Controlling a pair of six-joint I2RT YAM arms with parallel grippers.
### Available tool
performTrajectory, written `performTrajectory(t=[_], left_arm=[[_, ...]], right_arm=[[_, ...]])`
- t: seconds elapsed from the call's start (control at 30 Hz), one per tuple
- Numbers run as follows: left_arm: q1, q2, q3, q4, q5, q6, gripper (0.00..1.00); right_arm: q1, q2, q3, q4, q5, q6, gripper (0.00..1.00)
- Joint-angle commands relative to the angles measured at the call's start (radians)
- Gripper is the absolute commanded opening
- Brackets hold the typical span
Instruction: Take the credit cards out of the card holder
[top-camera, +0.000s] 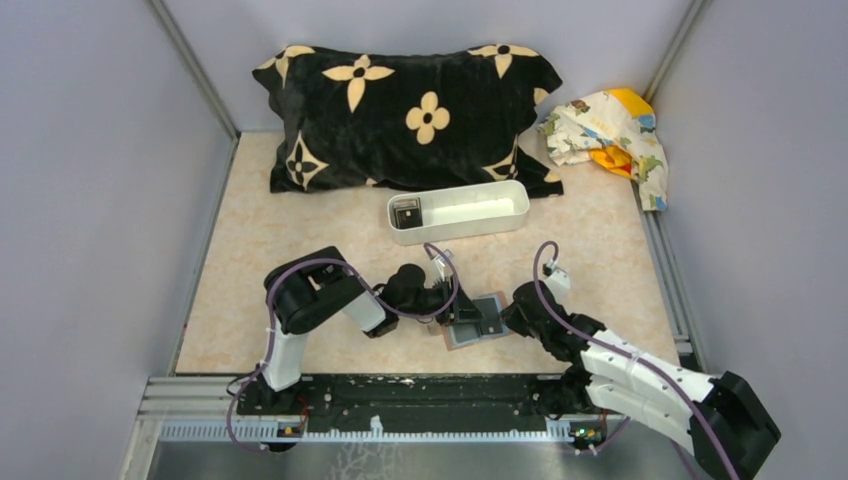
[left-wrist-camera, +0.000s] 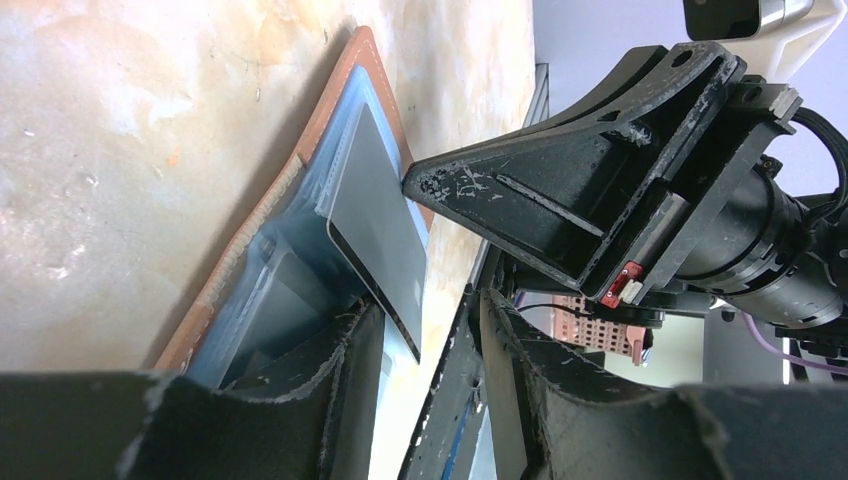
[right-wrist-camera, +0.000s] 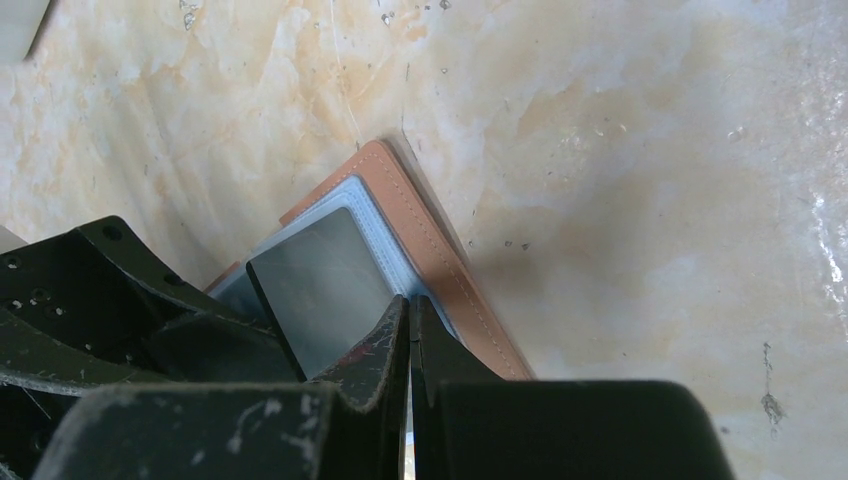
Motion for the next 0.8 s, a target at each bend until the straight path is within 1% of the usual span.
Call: performTrajectory(t=[0.0, 0.17, 0.23, 0.3, 0.37, 0.43, 0.5, 0.6, 0.63, 0.77], left_arm=[[0.003, 0.012, 0.042, 0.064, -0.035, -0.011, 0.46], [0.011, 0.009, 0.049, 0.052, -0.052, -0.017, 0.46], [0.011, 0.005, 0.05, 0.033, -0.071, -0.022, 0.43], [0.011, 0.003, 0.053, 0.024, -0.076, -0.018, 0.38], [0.011, 0.007, 0.057, 0.023, -0.073, -0.018, 0.36], [0.011, 0.012, 0.057, 0.031, -0.069, -0.024, 0.29], [0.011, 0.021, 0.051, 0.046, -0.068, -0.032, 0.25], [0.013, 0.029, 0.045, 0.063, -0.061, -0.038, 0.13], [0.013, 0.032, 0.043, 0.066, -0.057, -0.039, 0.1], [0.012, 0.039, 0.04, 0.074, -0.049, -0.042, 0.05]], right_arm=[[0.012, -0.014, -0.025, -0.035, -0.059, 0.011, 0.0], [0.012, -0.064, -0.027, -0.073, -0.053, 0.014, 0.0], [0.013, -0.073, -0.022, -0.088, -0.048, 0.013, 0.0], [0.012, -0.075, -0.018, -0.097, -0.043, 0.01, 0.0], [0.013, -0.073, -0.018, -0.096, -0.043, 0.01, 0.0], [0.013, -0.07, -0.019, -0.092, -0.045, 0.01, 0.0], [0.012, -0.065, -0.02, -0.087, -0.045, 0.009, 0.0], [0.013, -0.058, -0.022, -0.078, -0.046, 0.009, 0.0], [0.013, -0.055, -0.024, -0.075, -0.047, 0.01, 0.0], [0.013, -0.045, -0.027, -0.063, -0.047, 0.01, 0.0]])
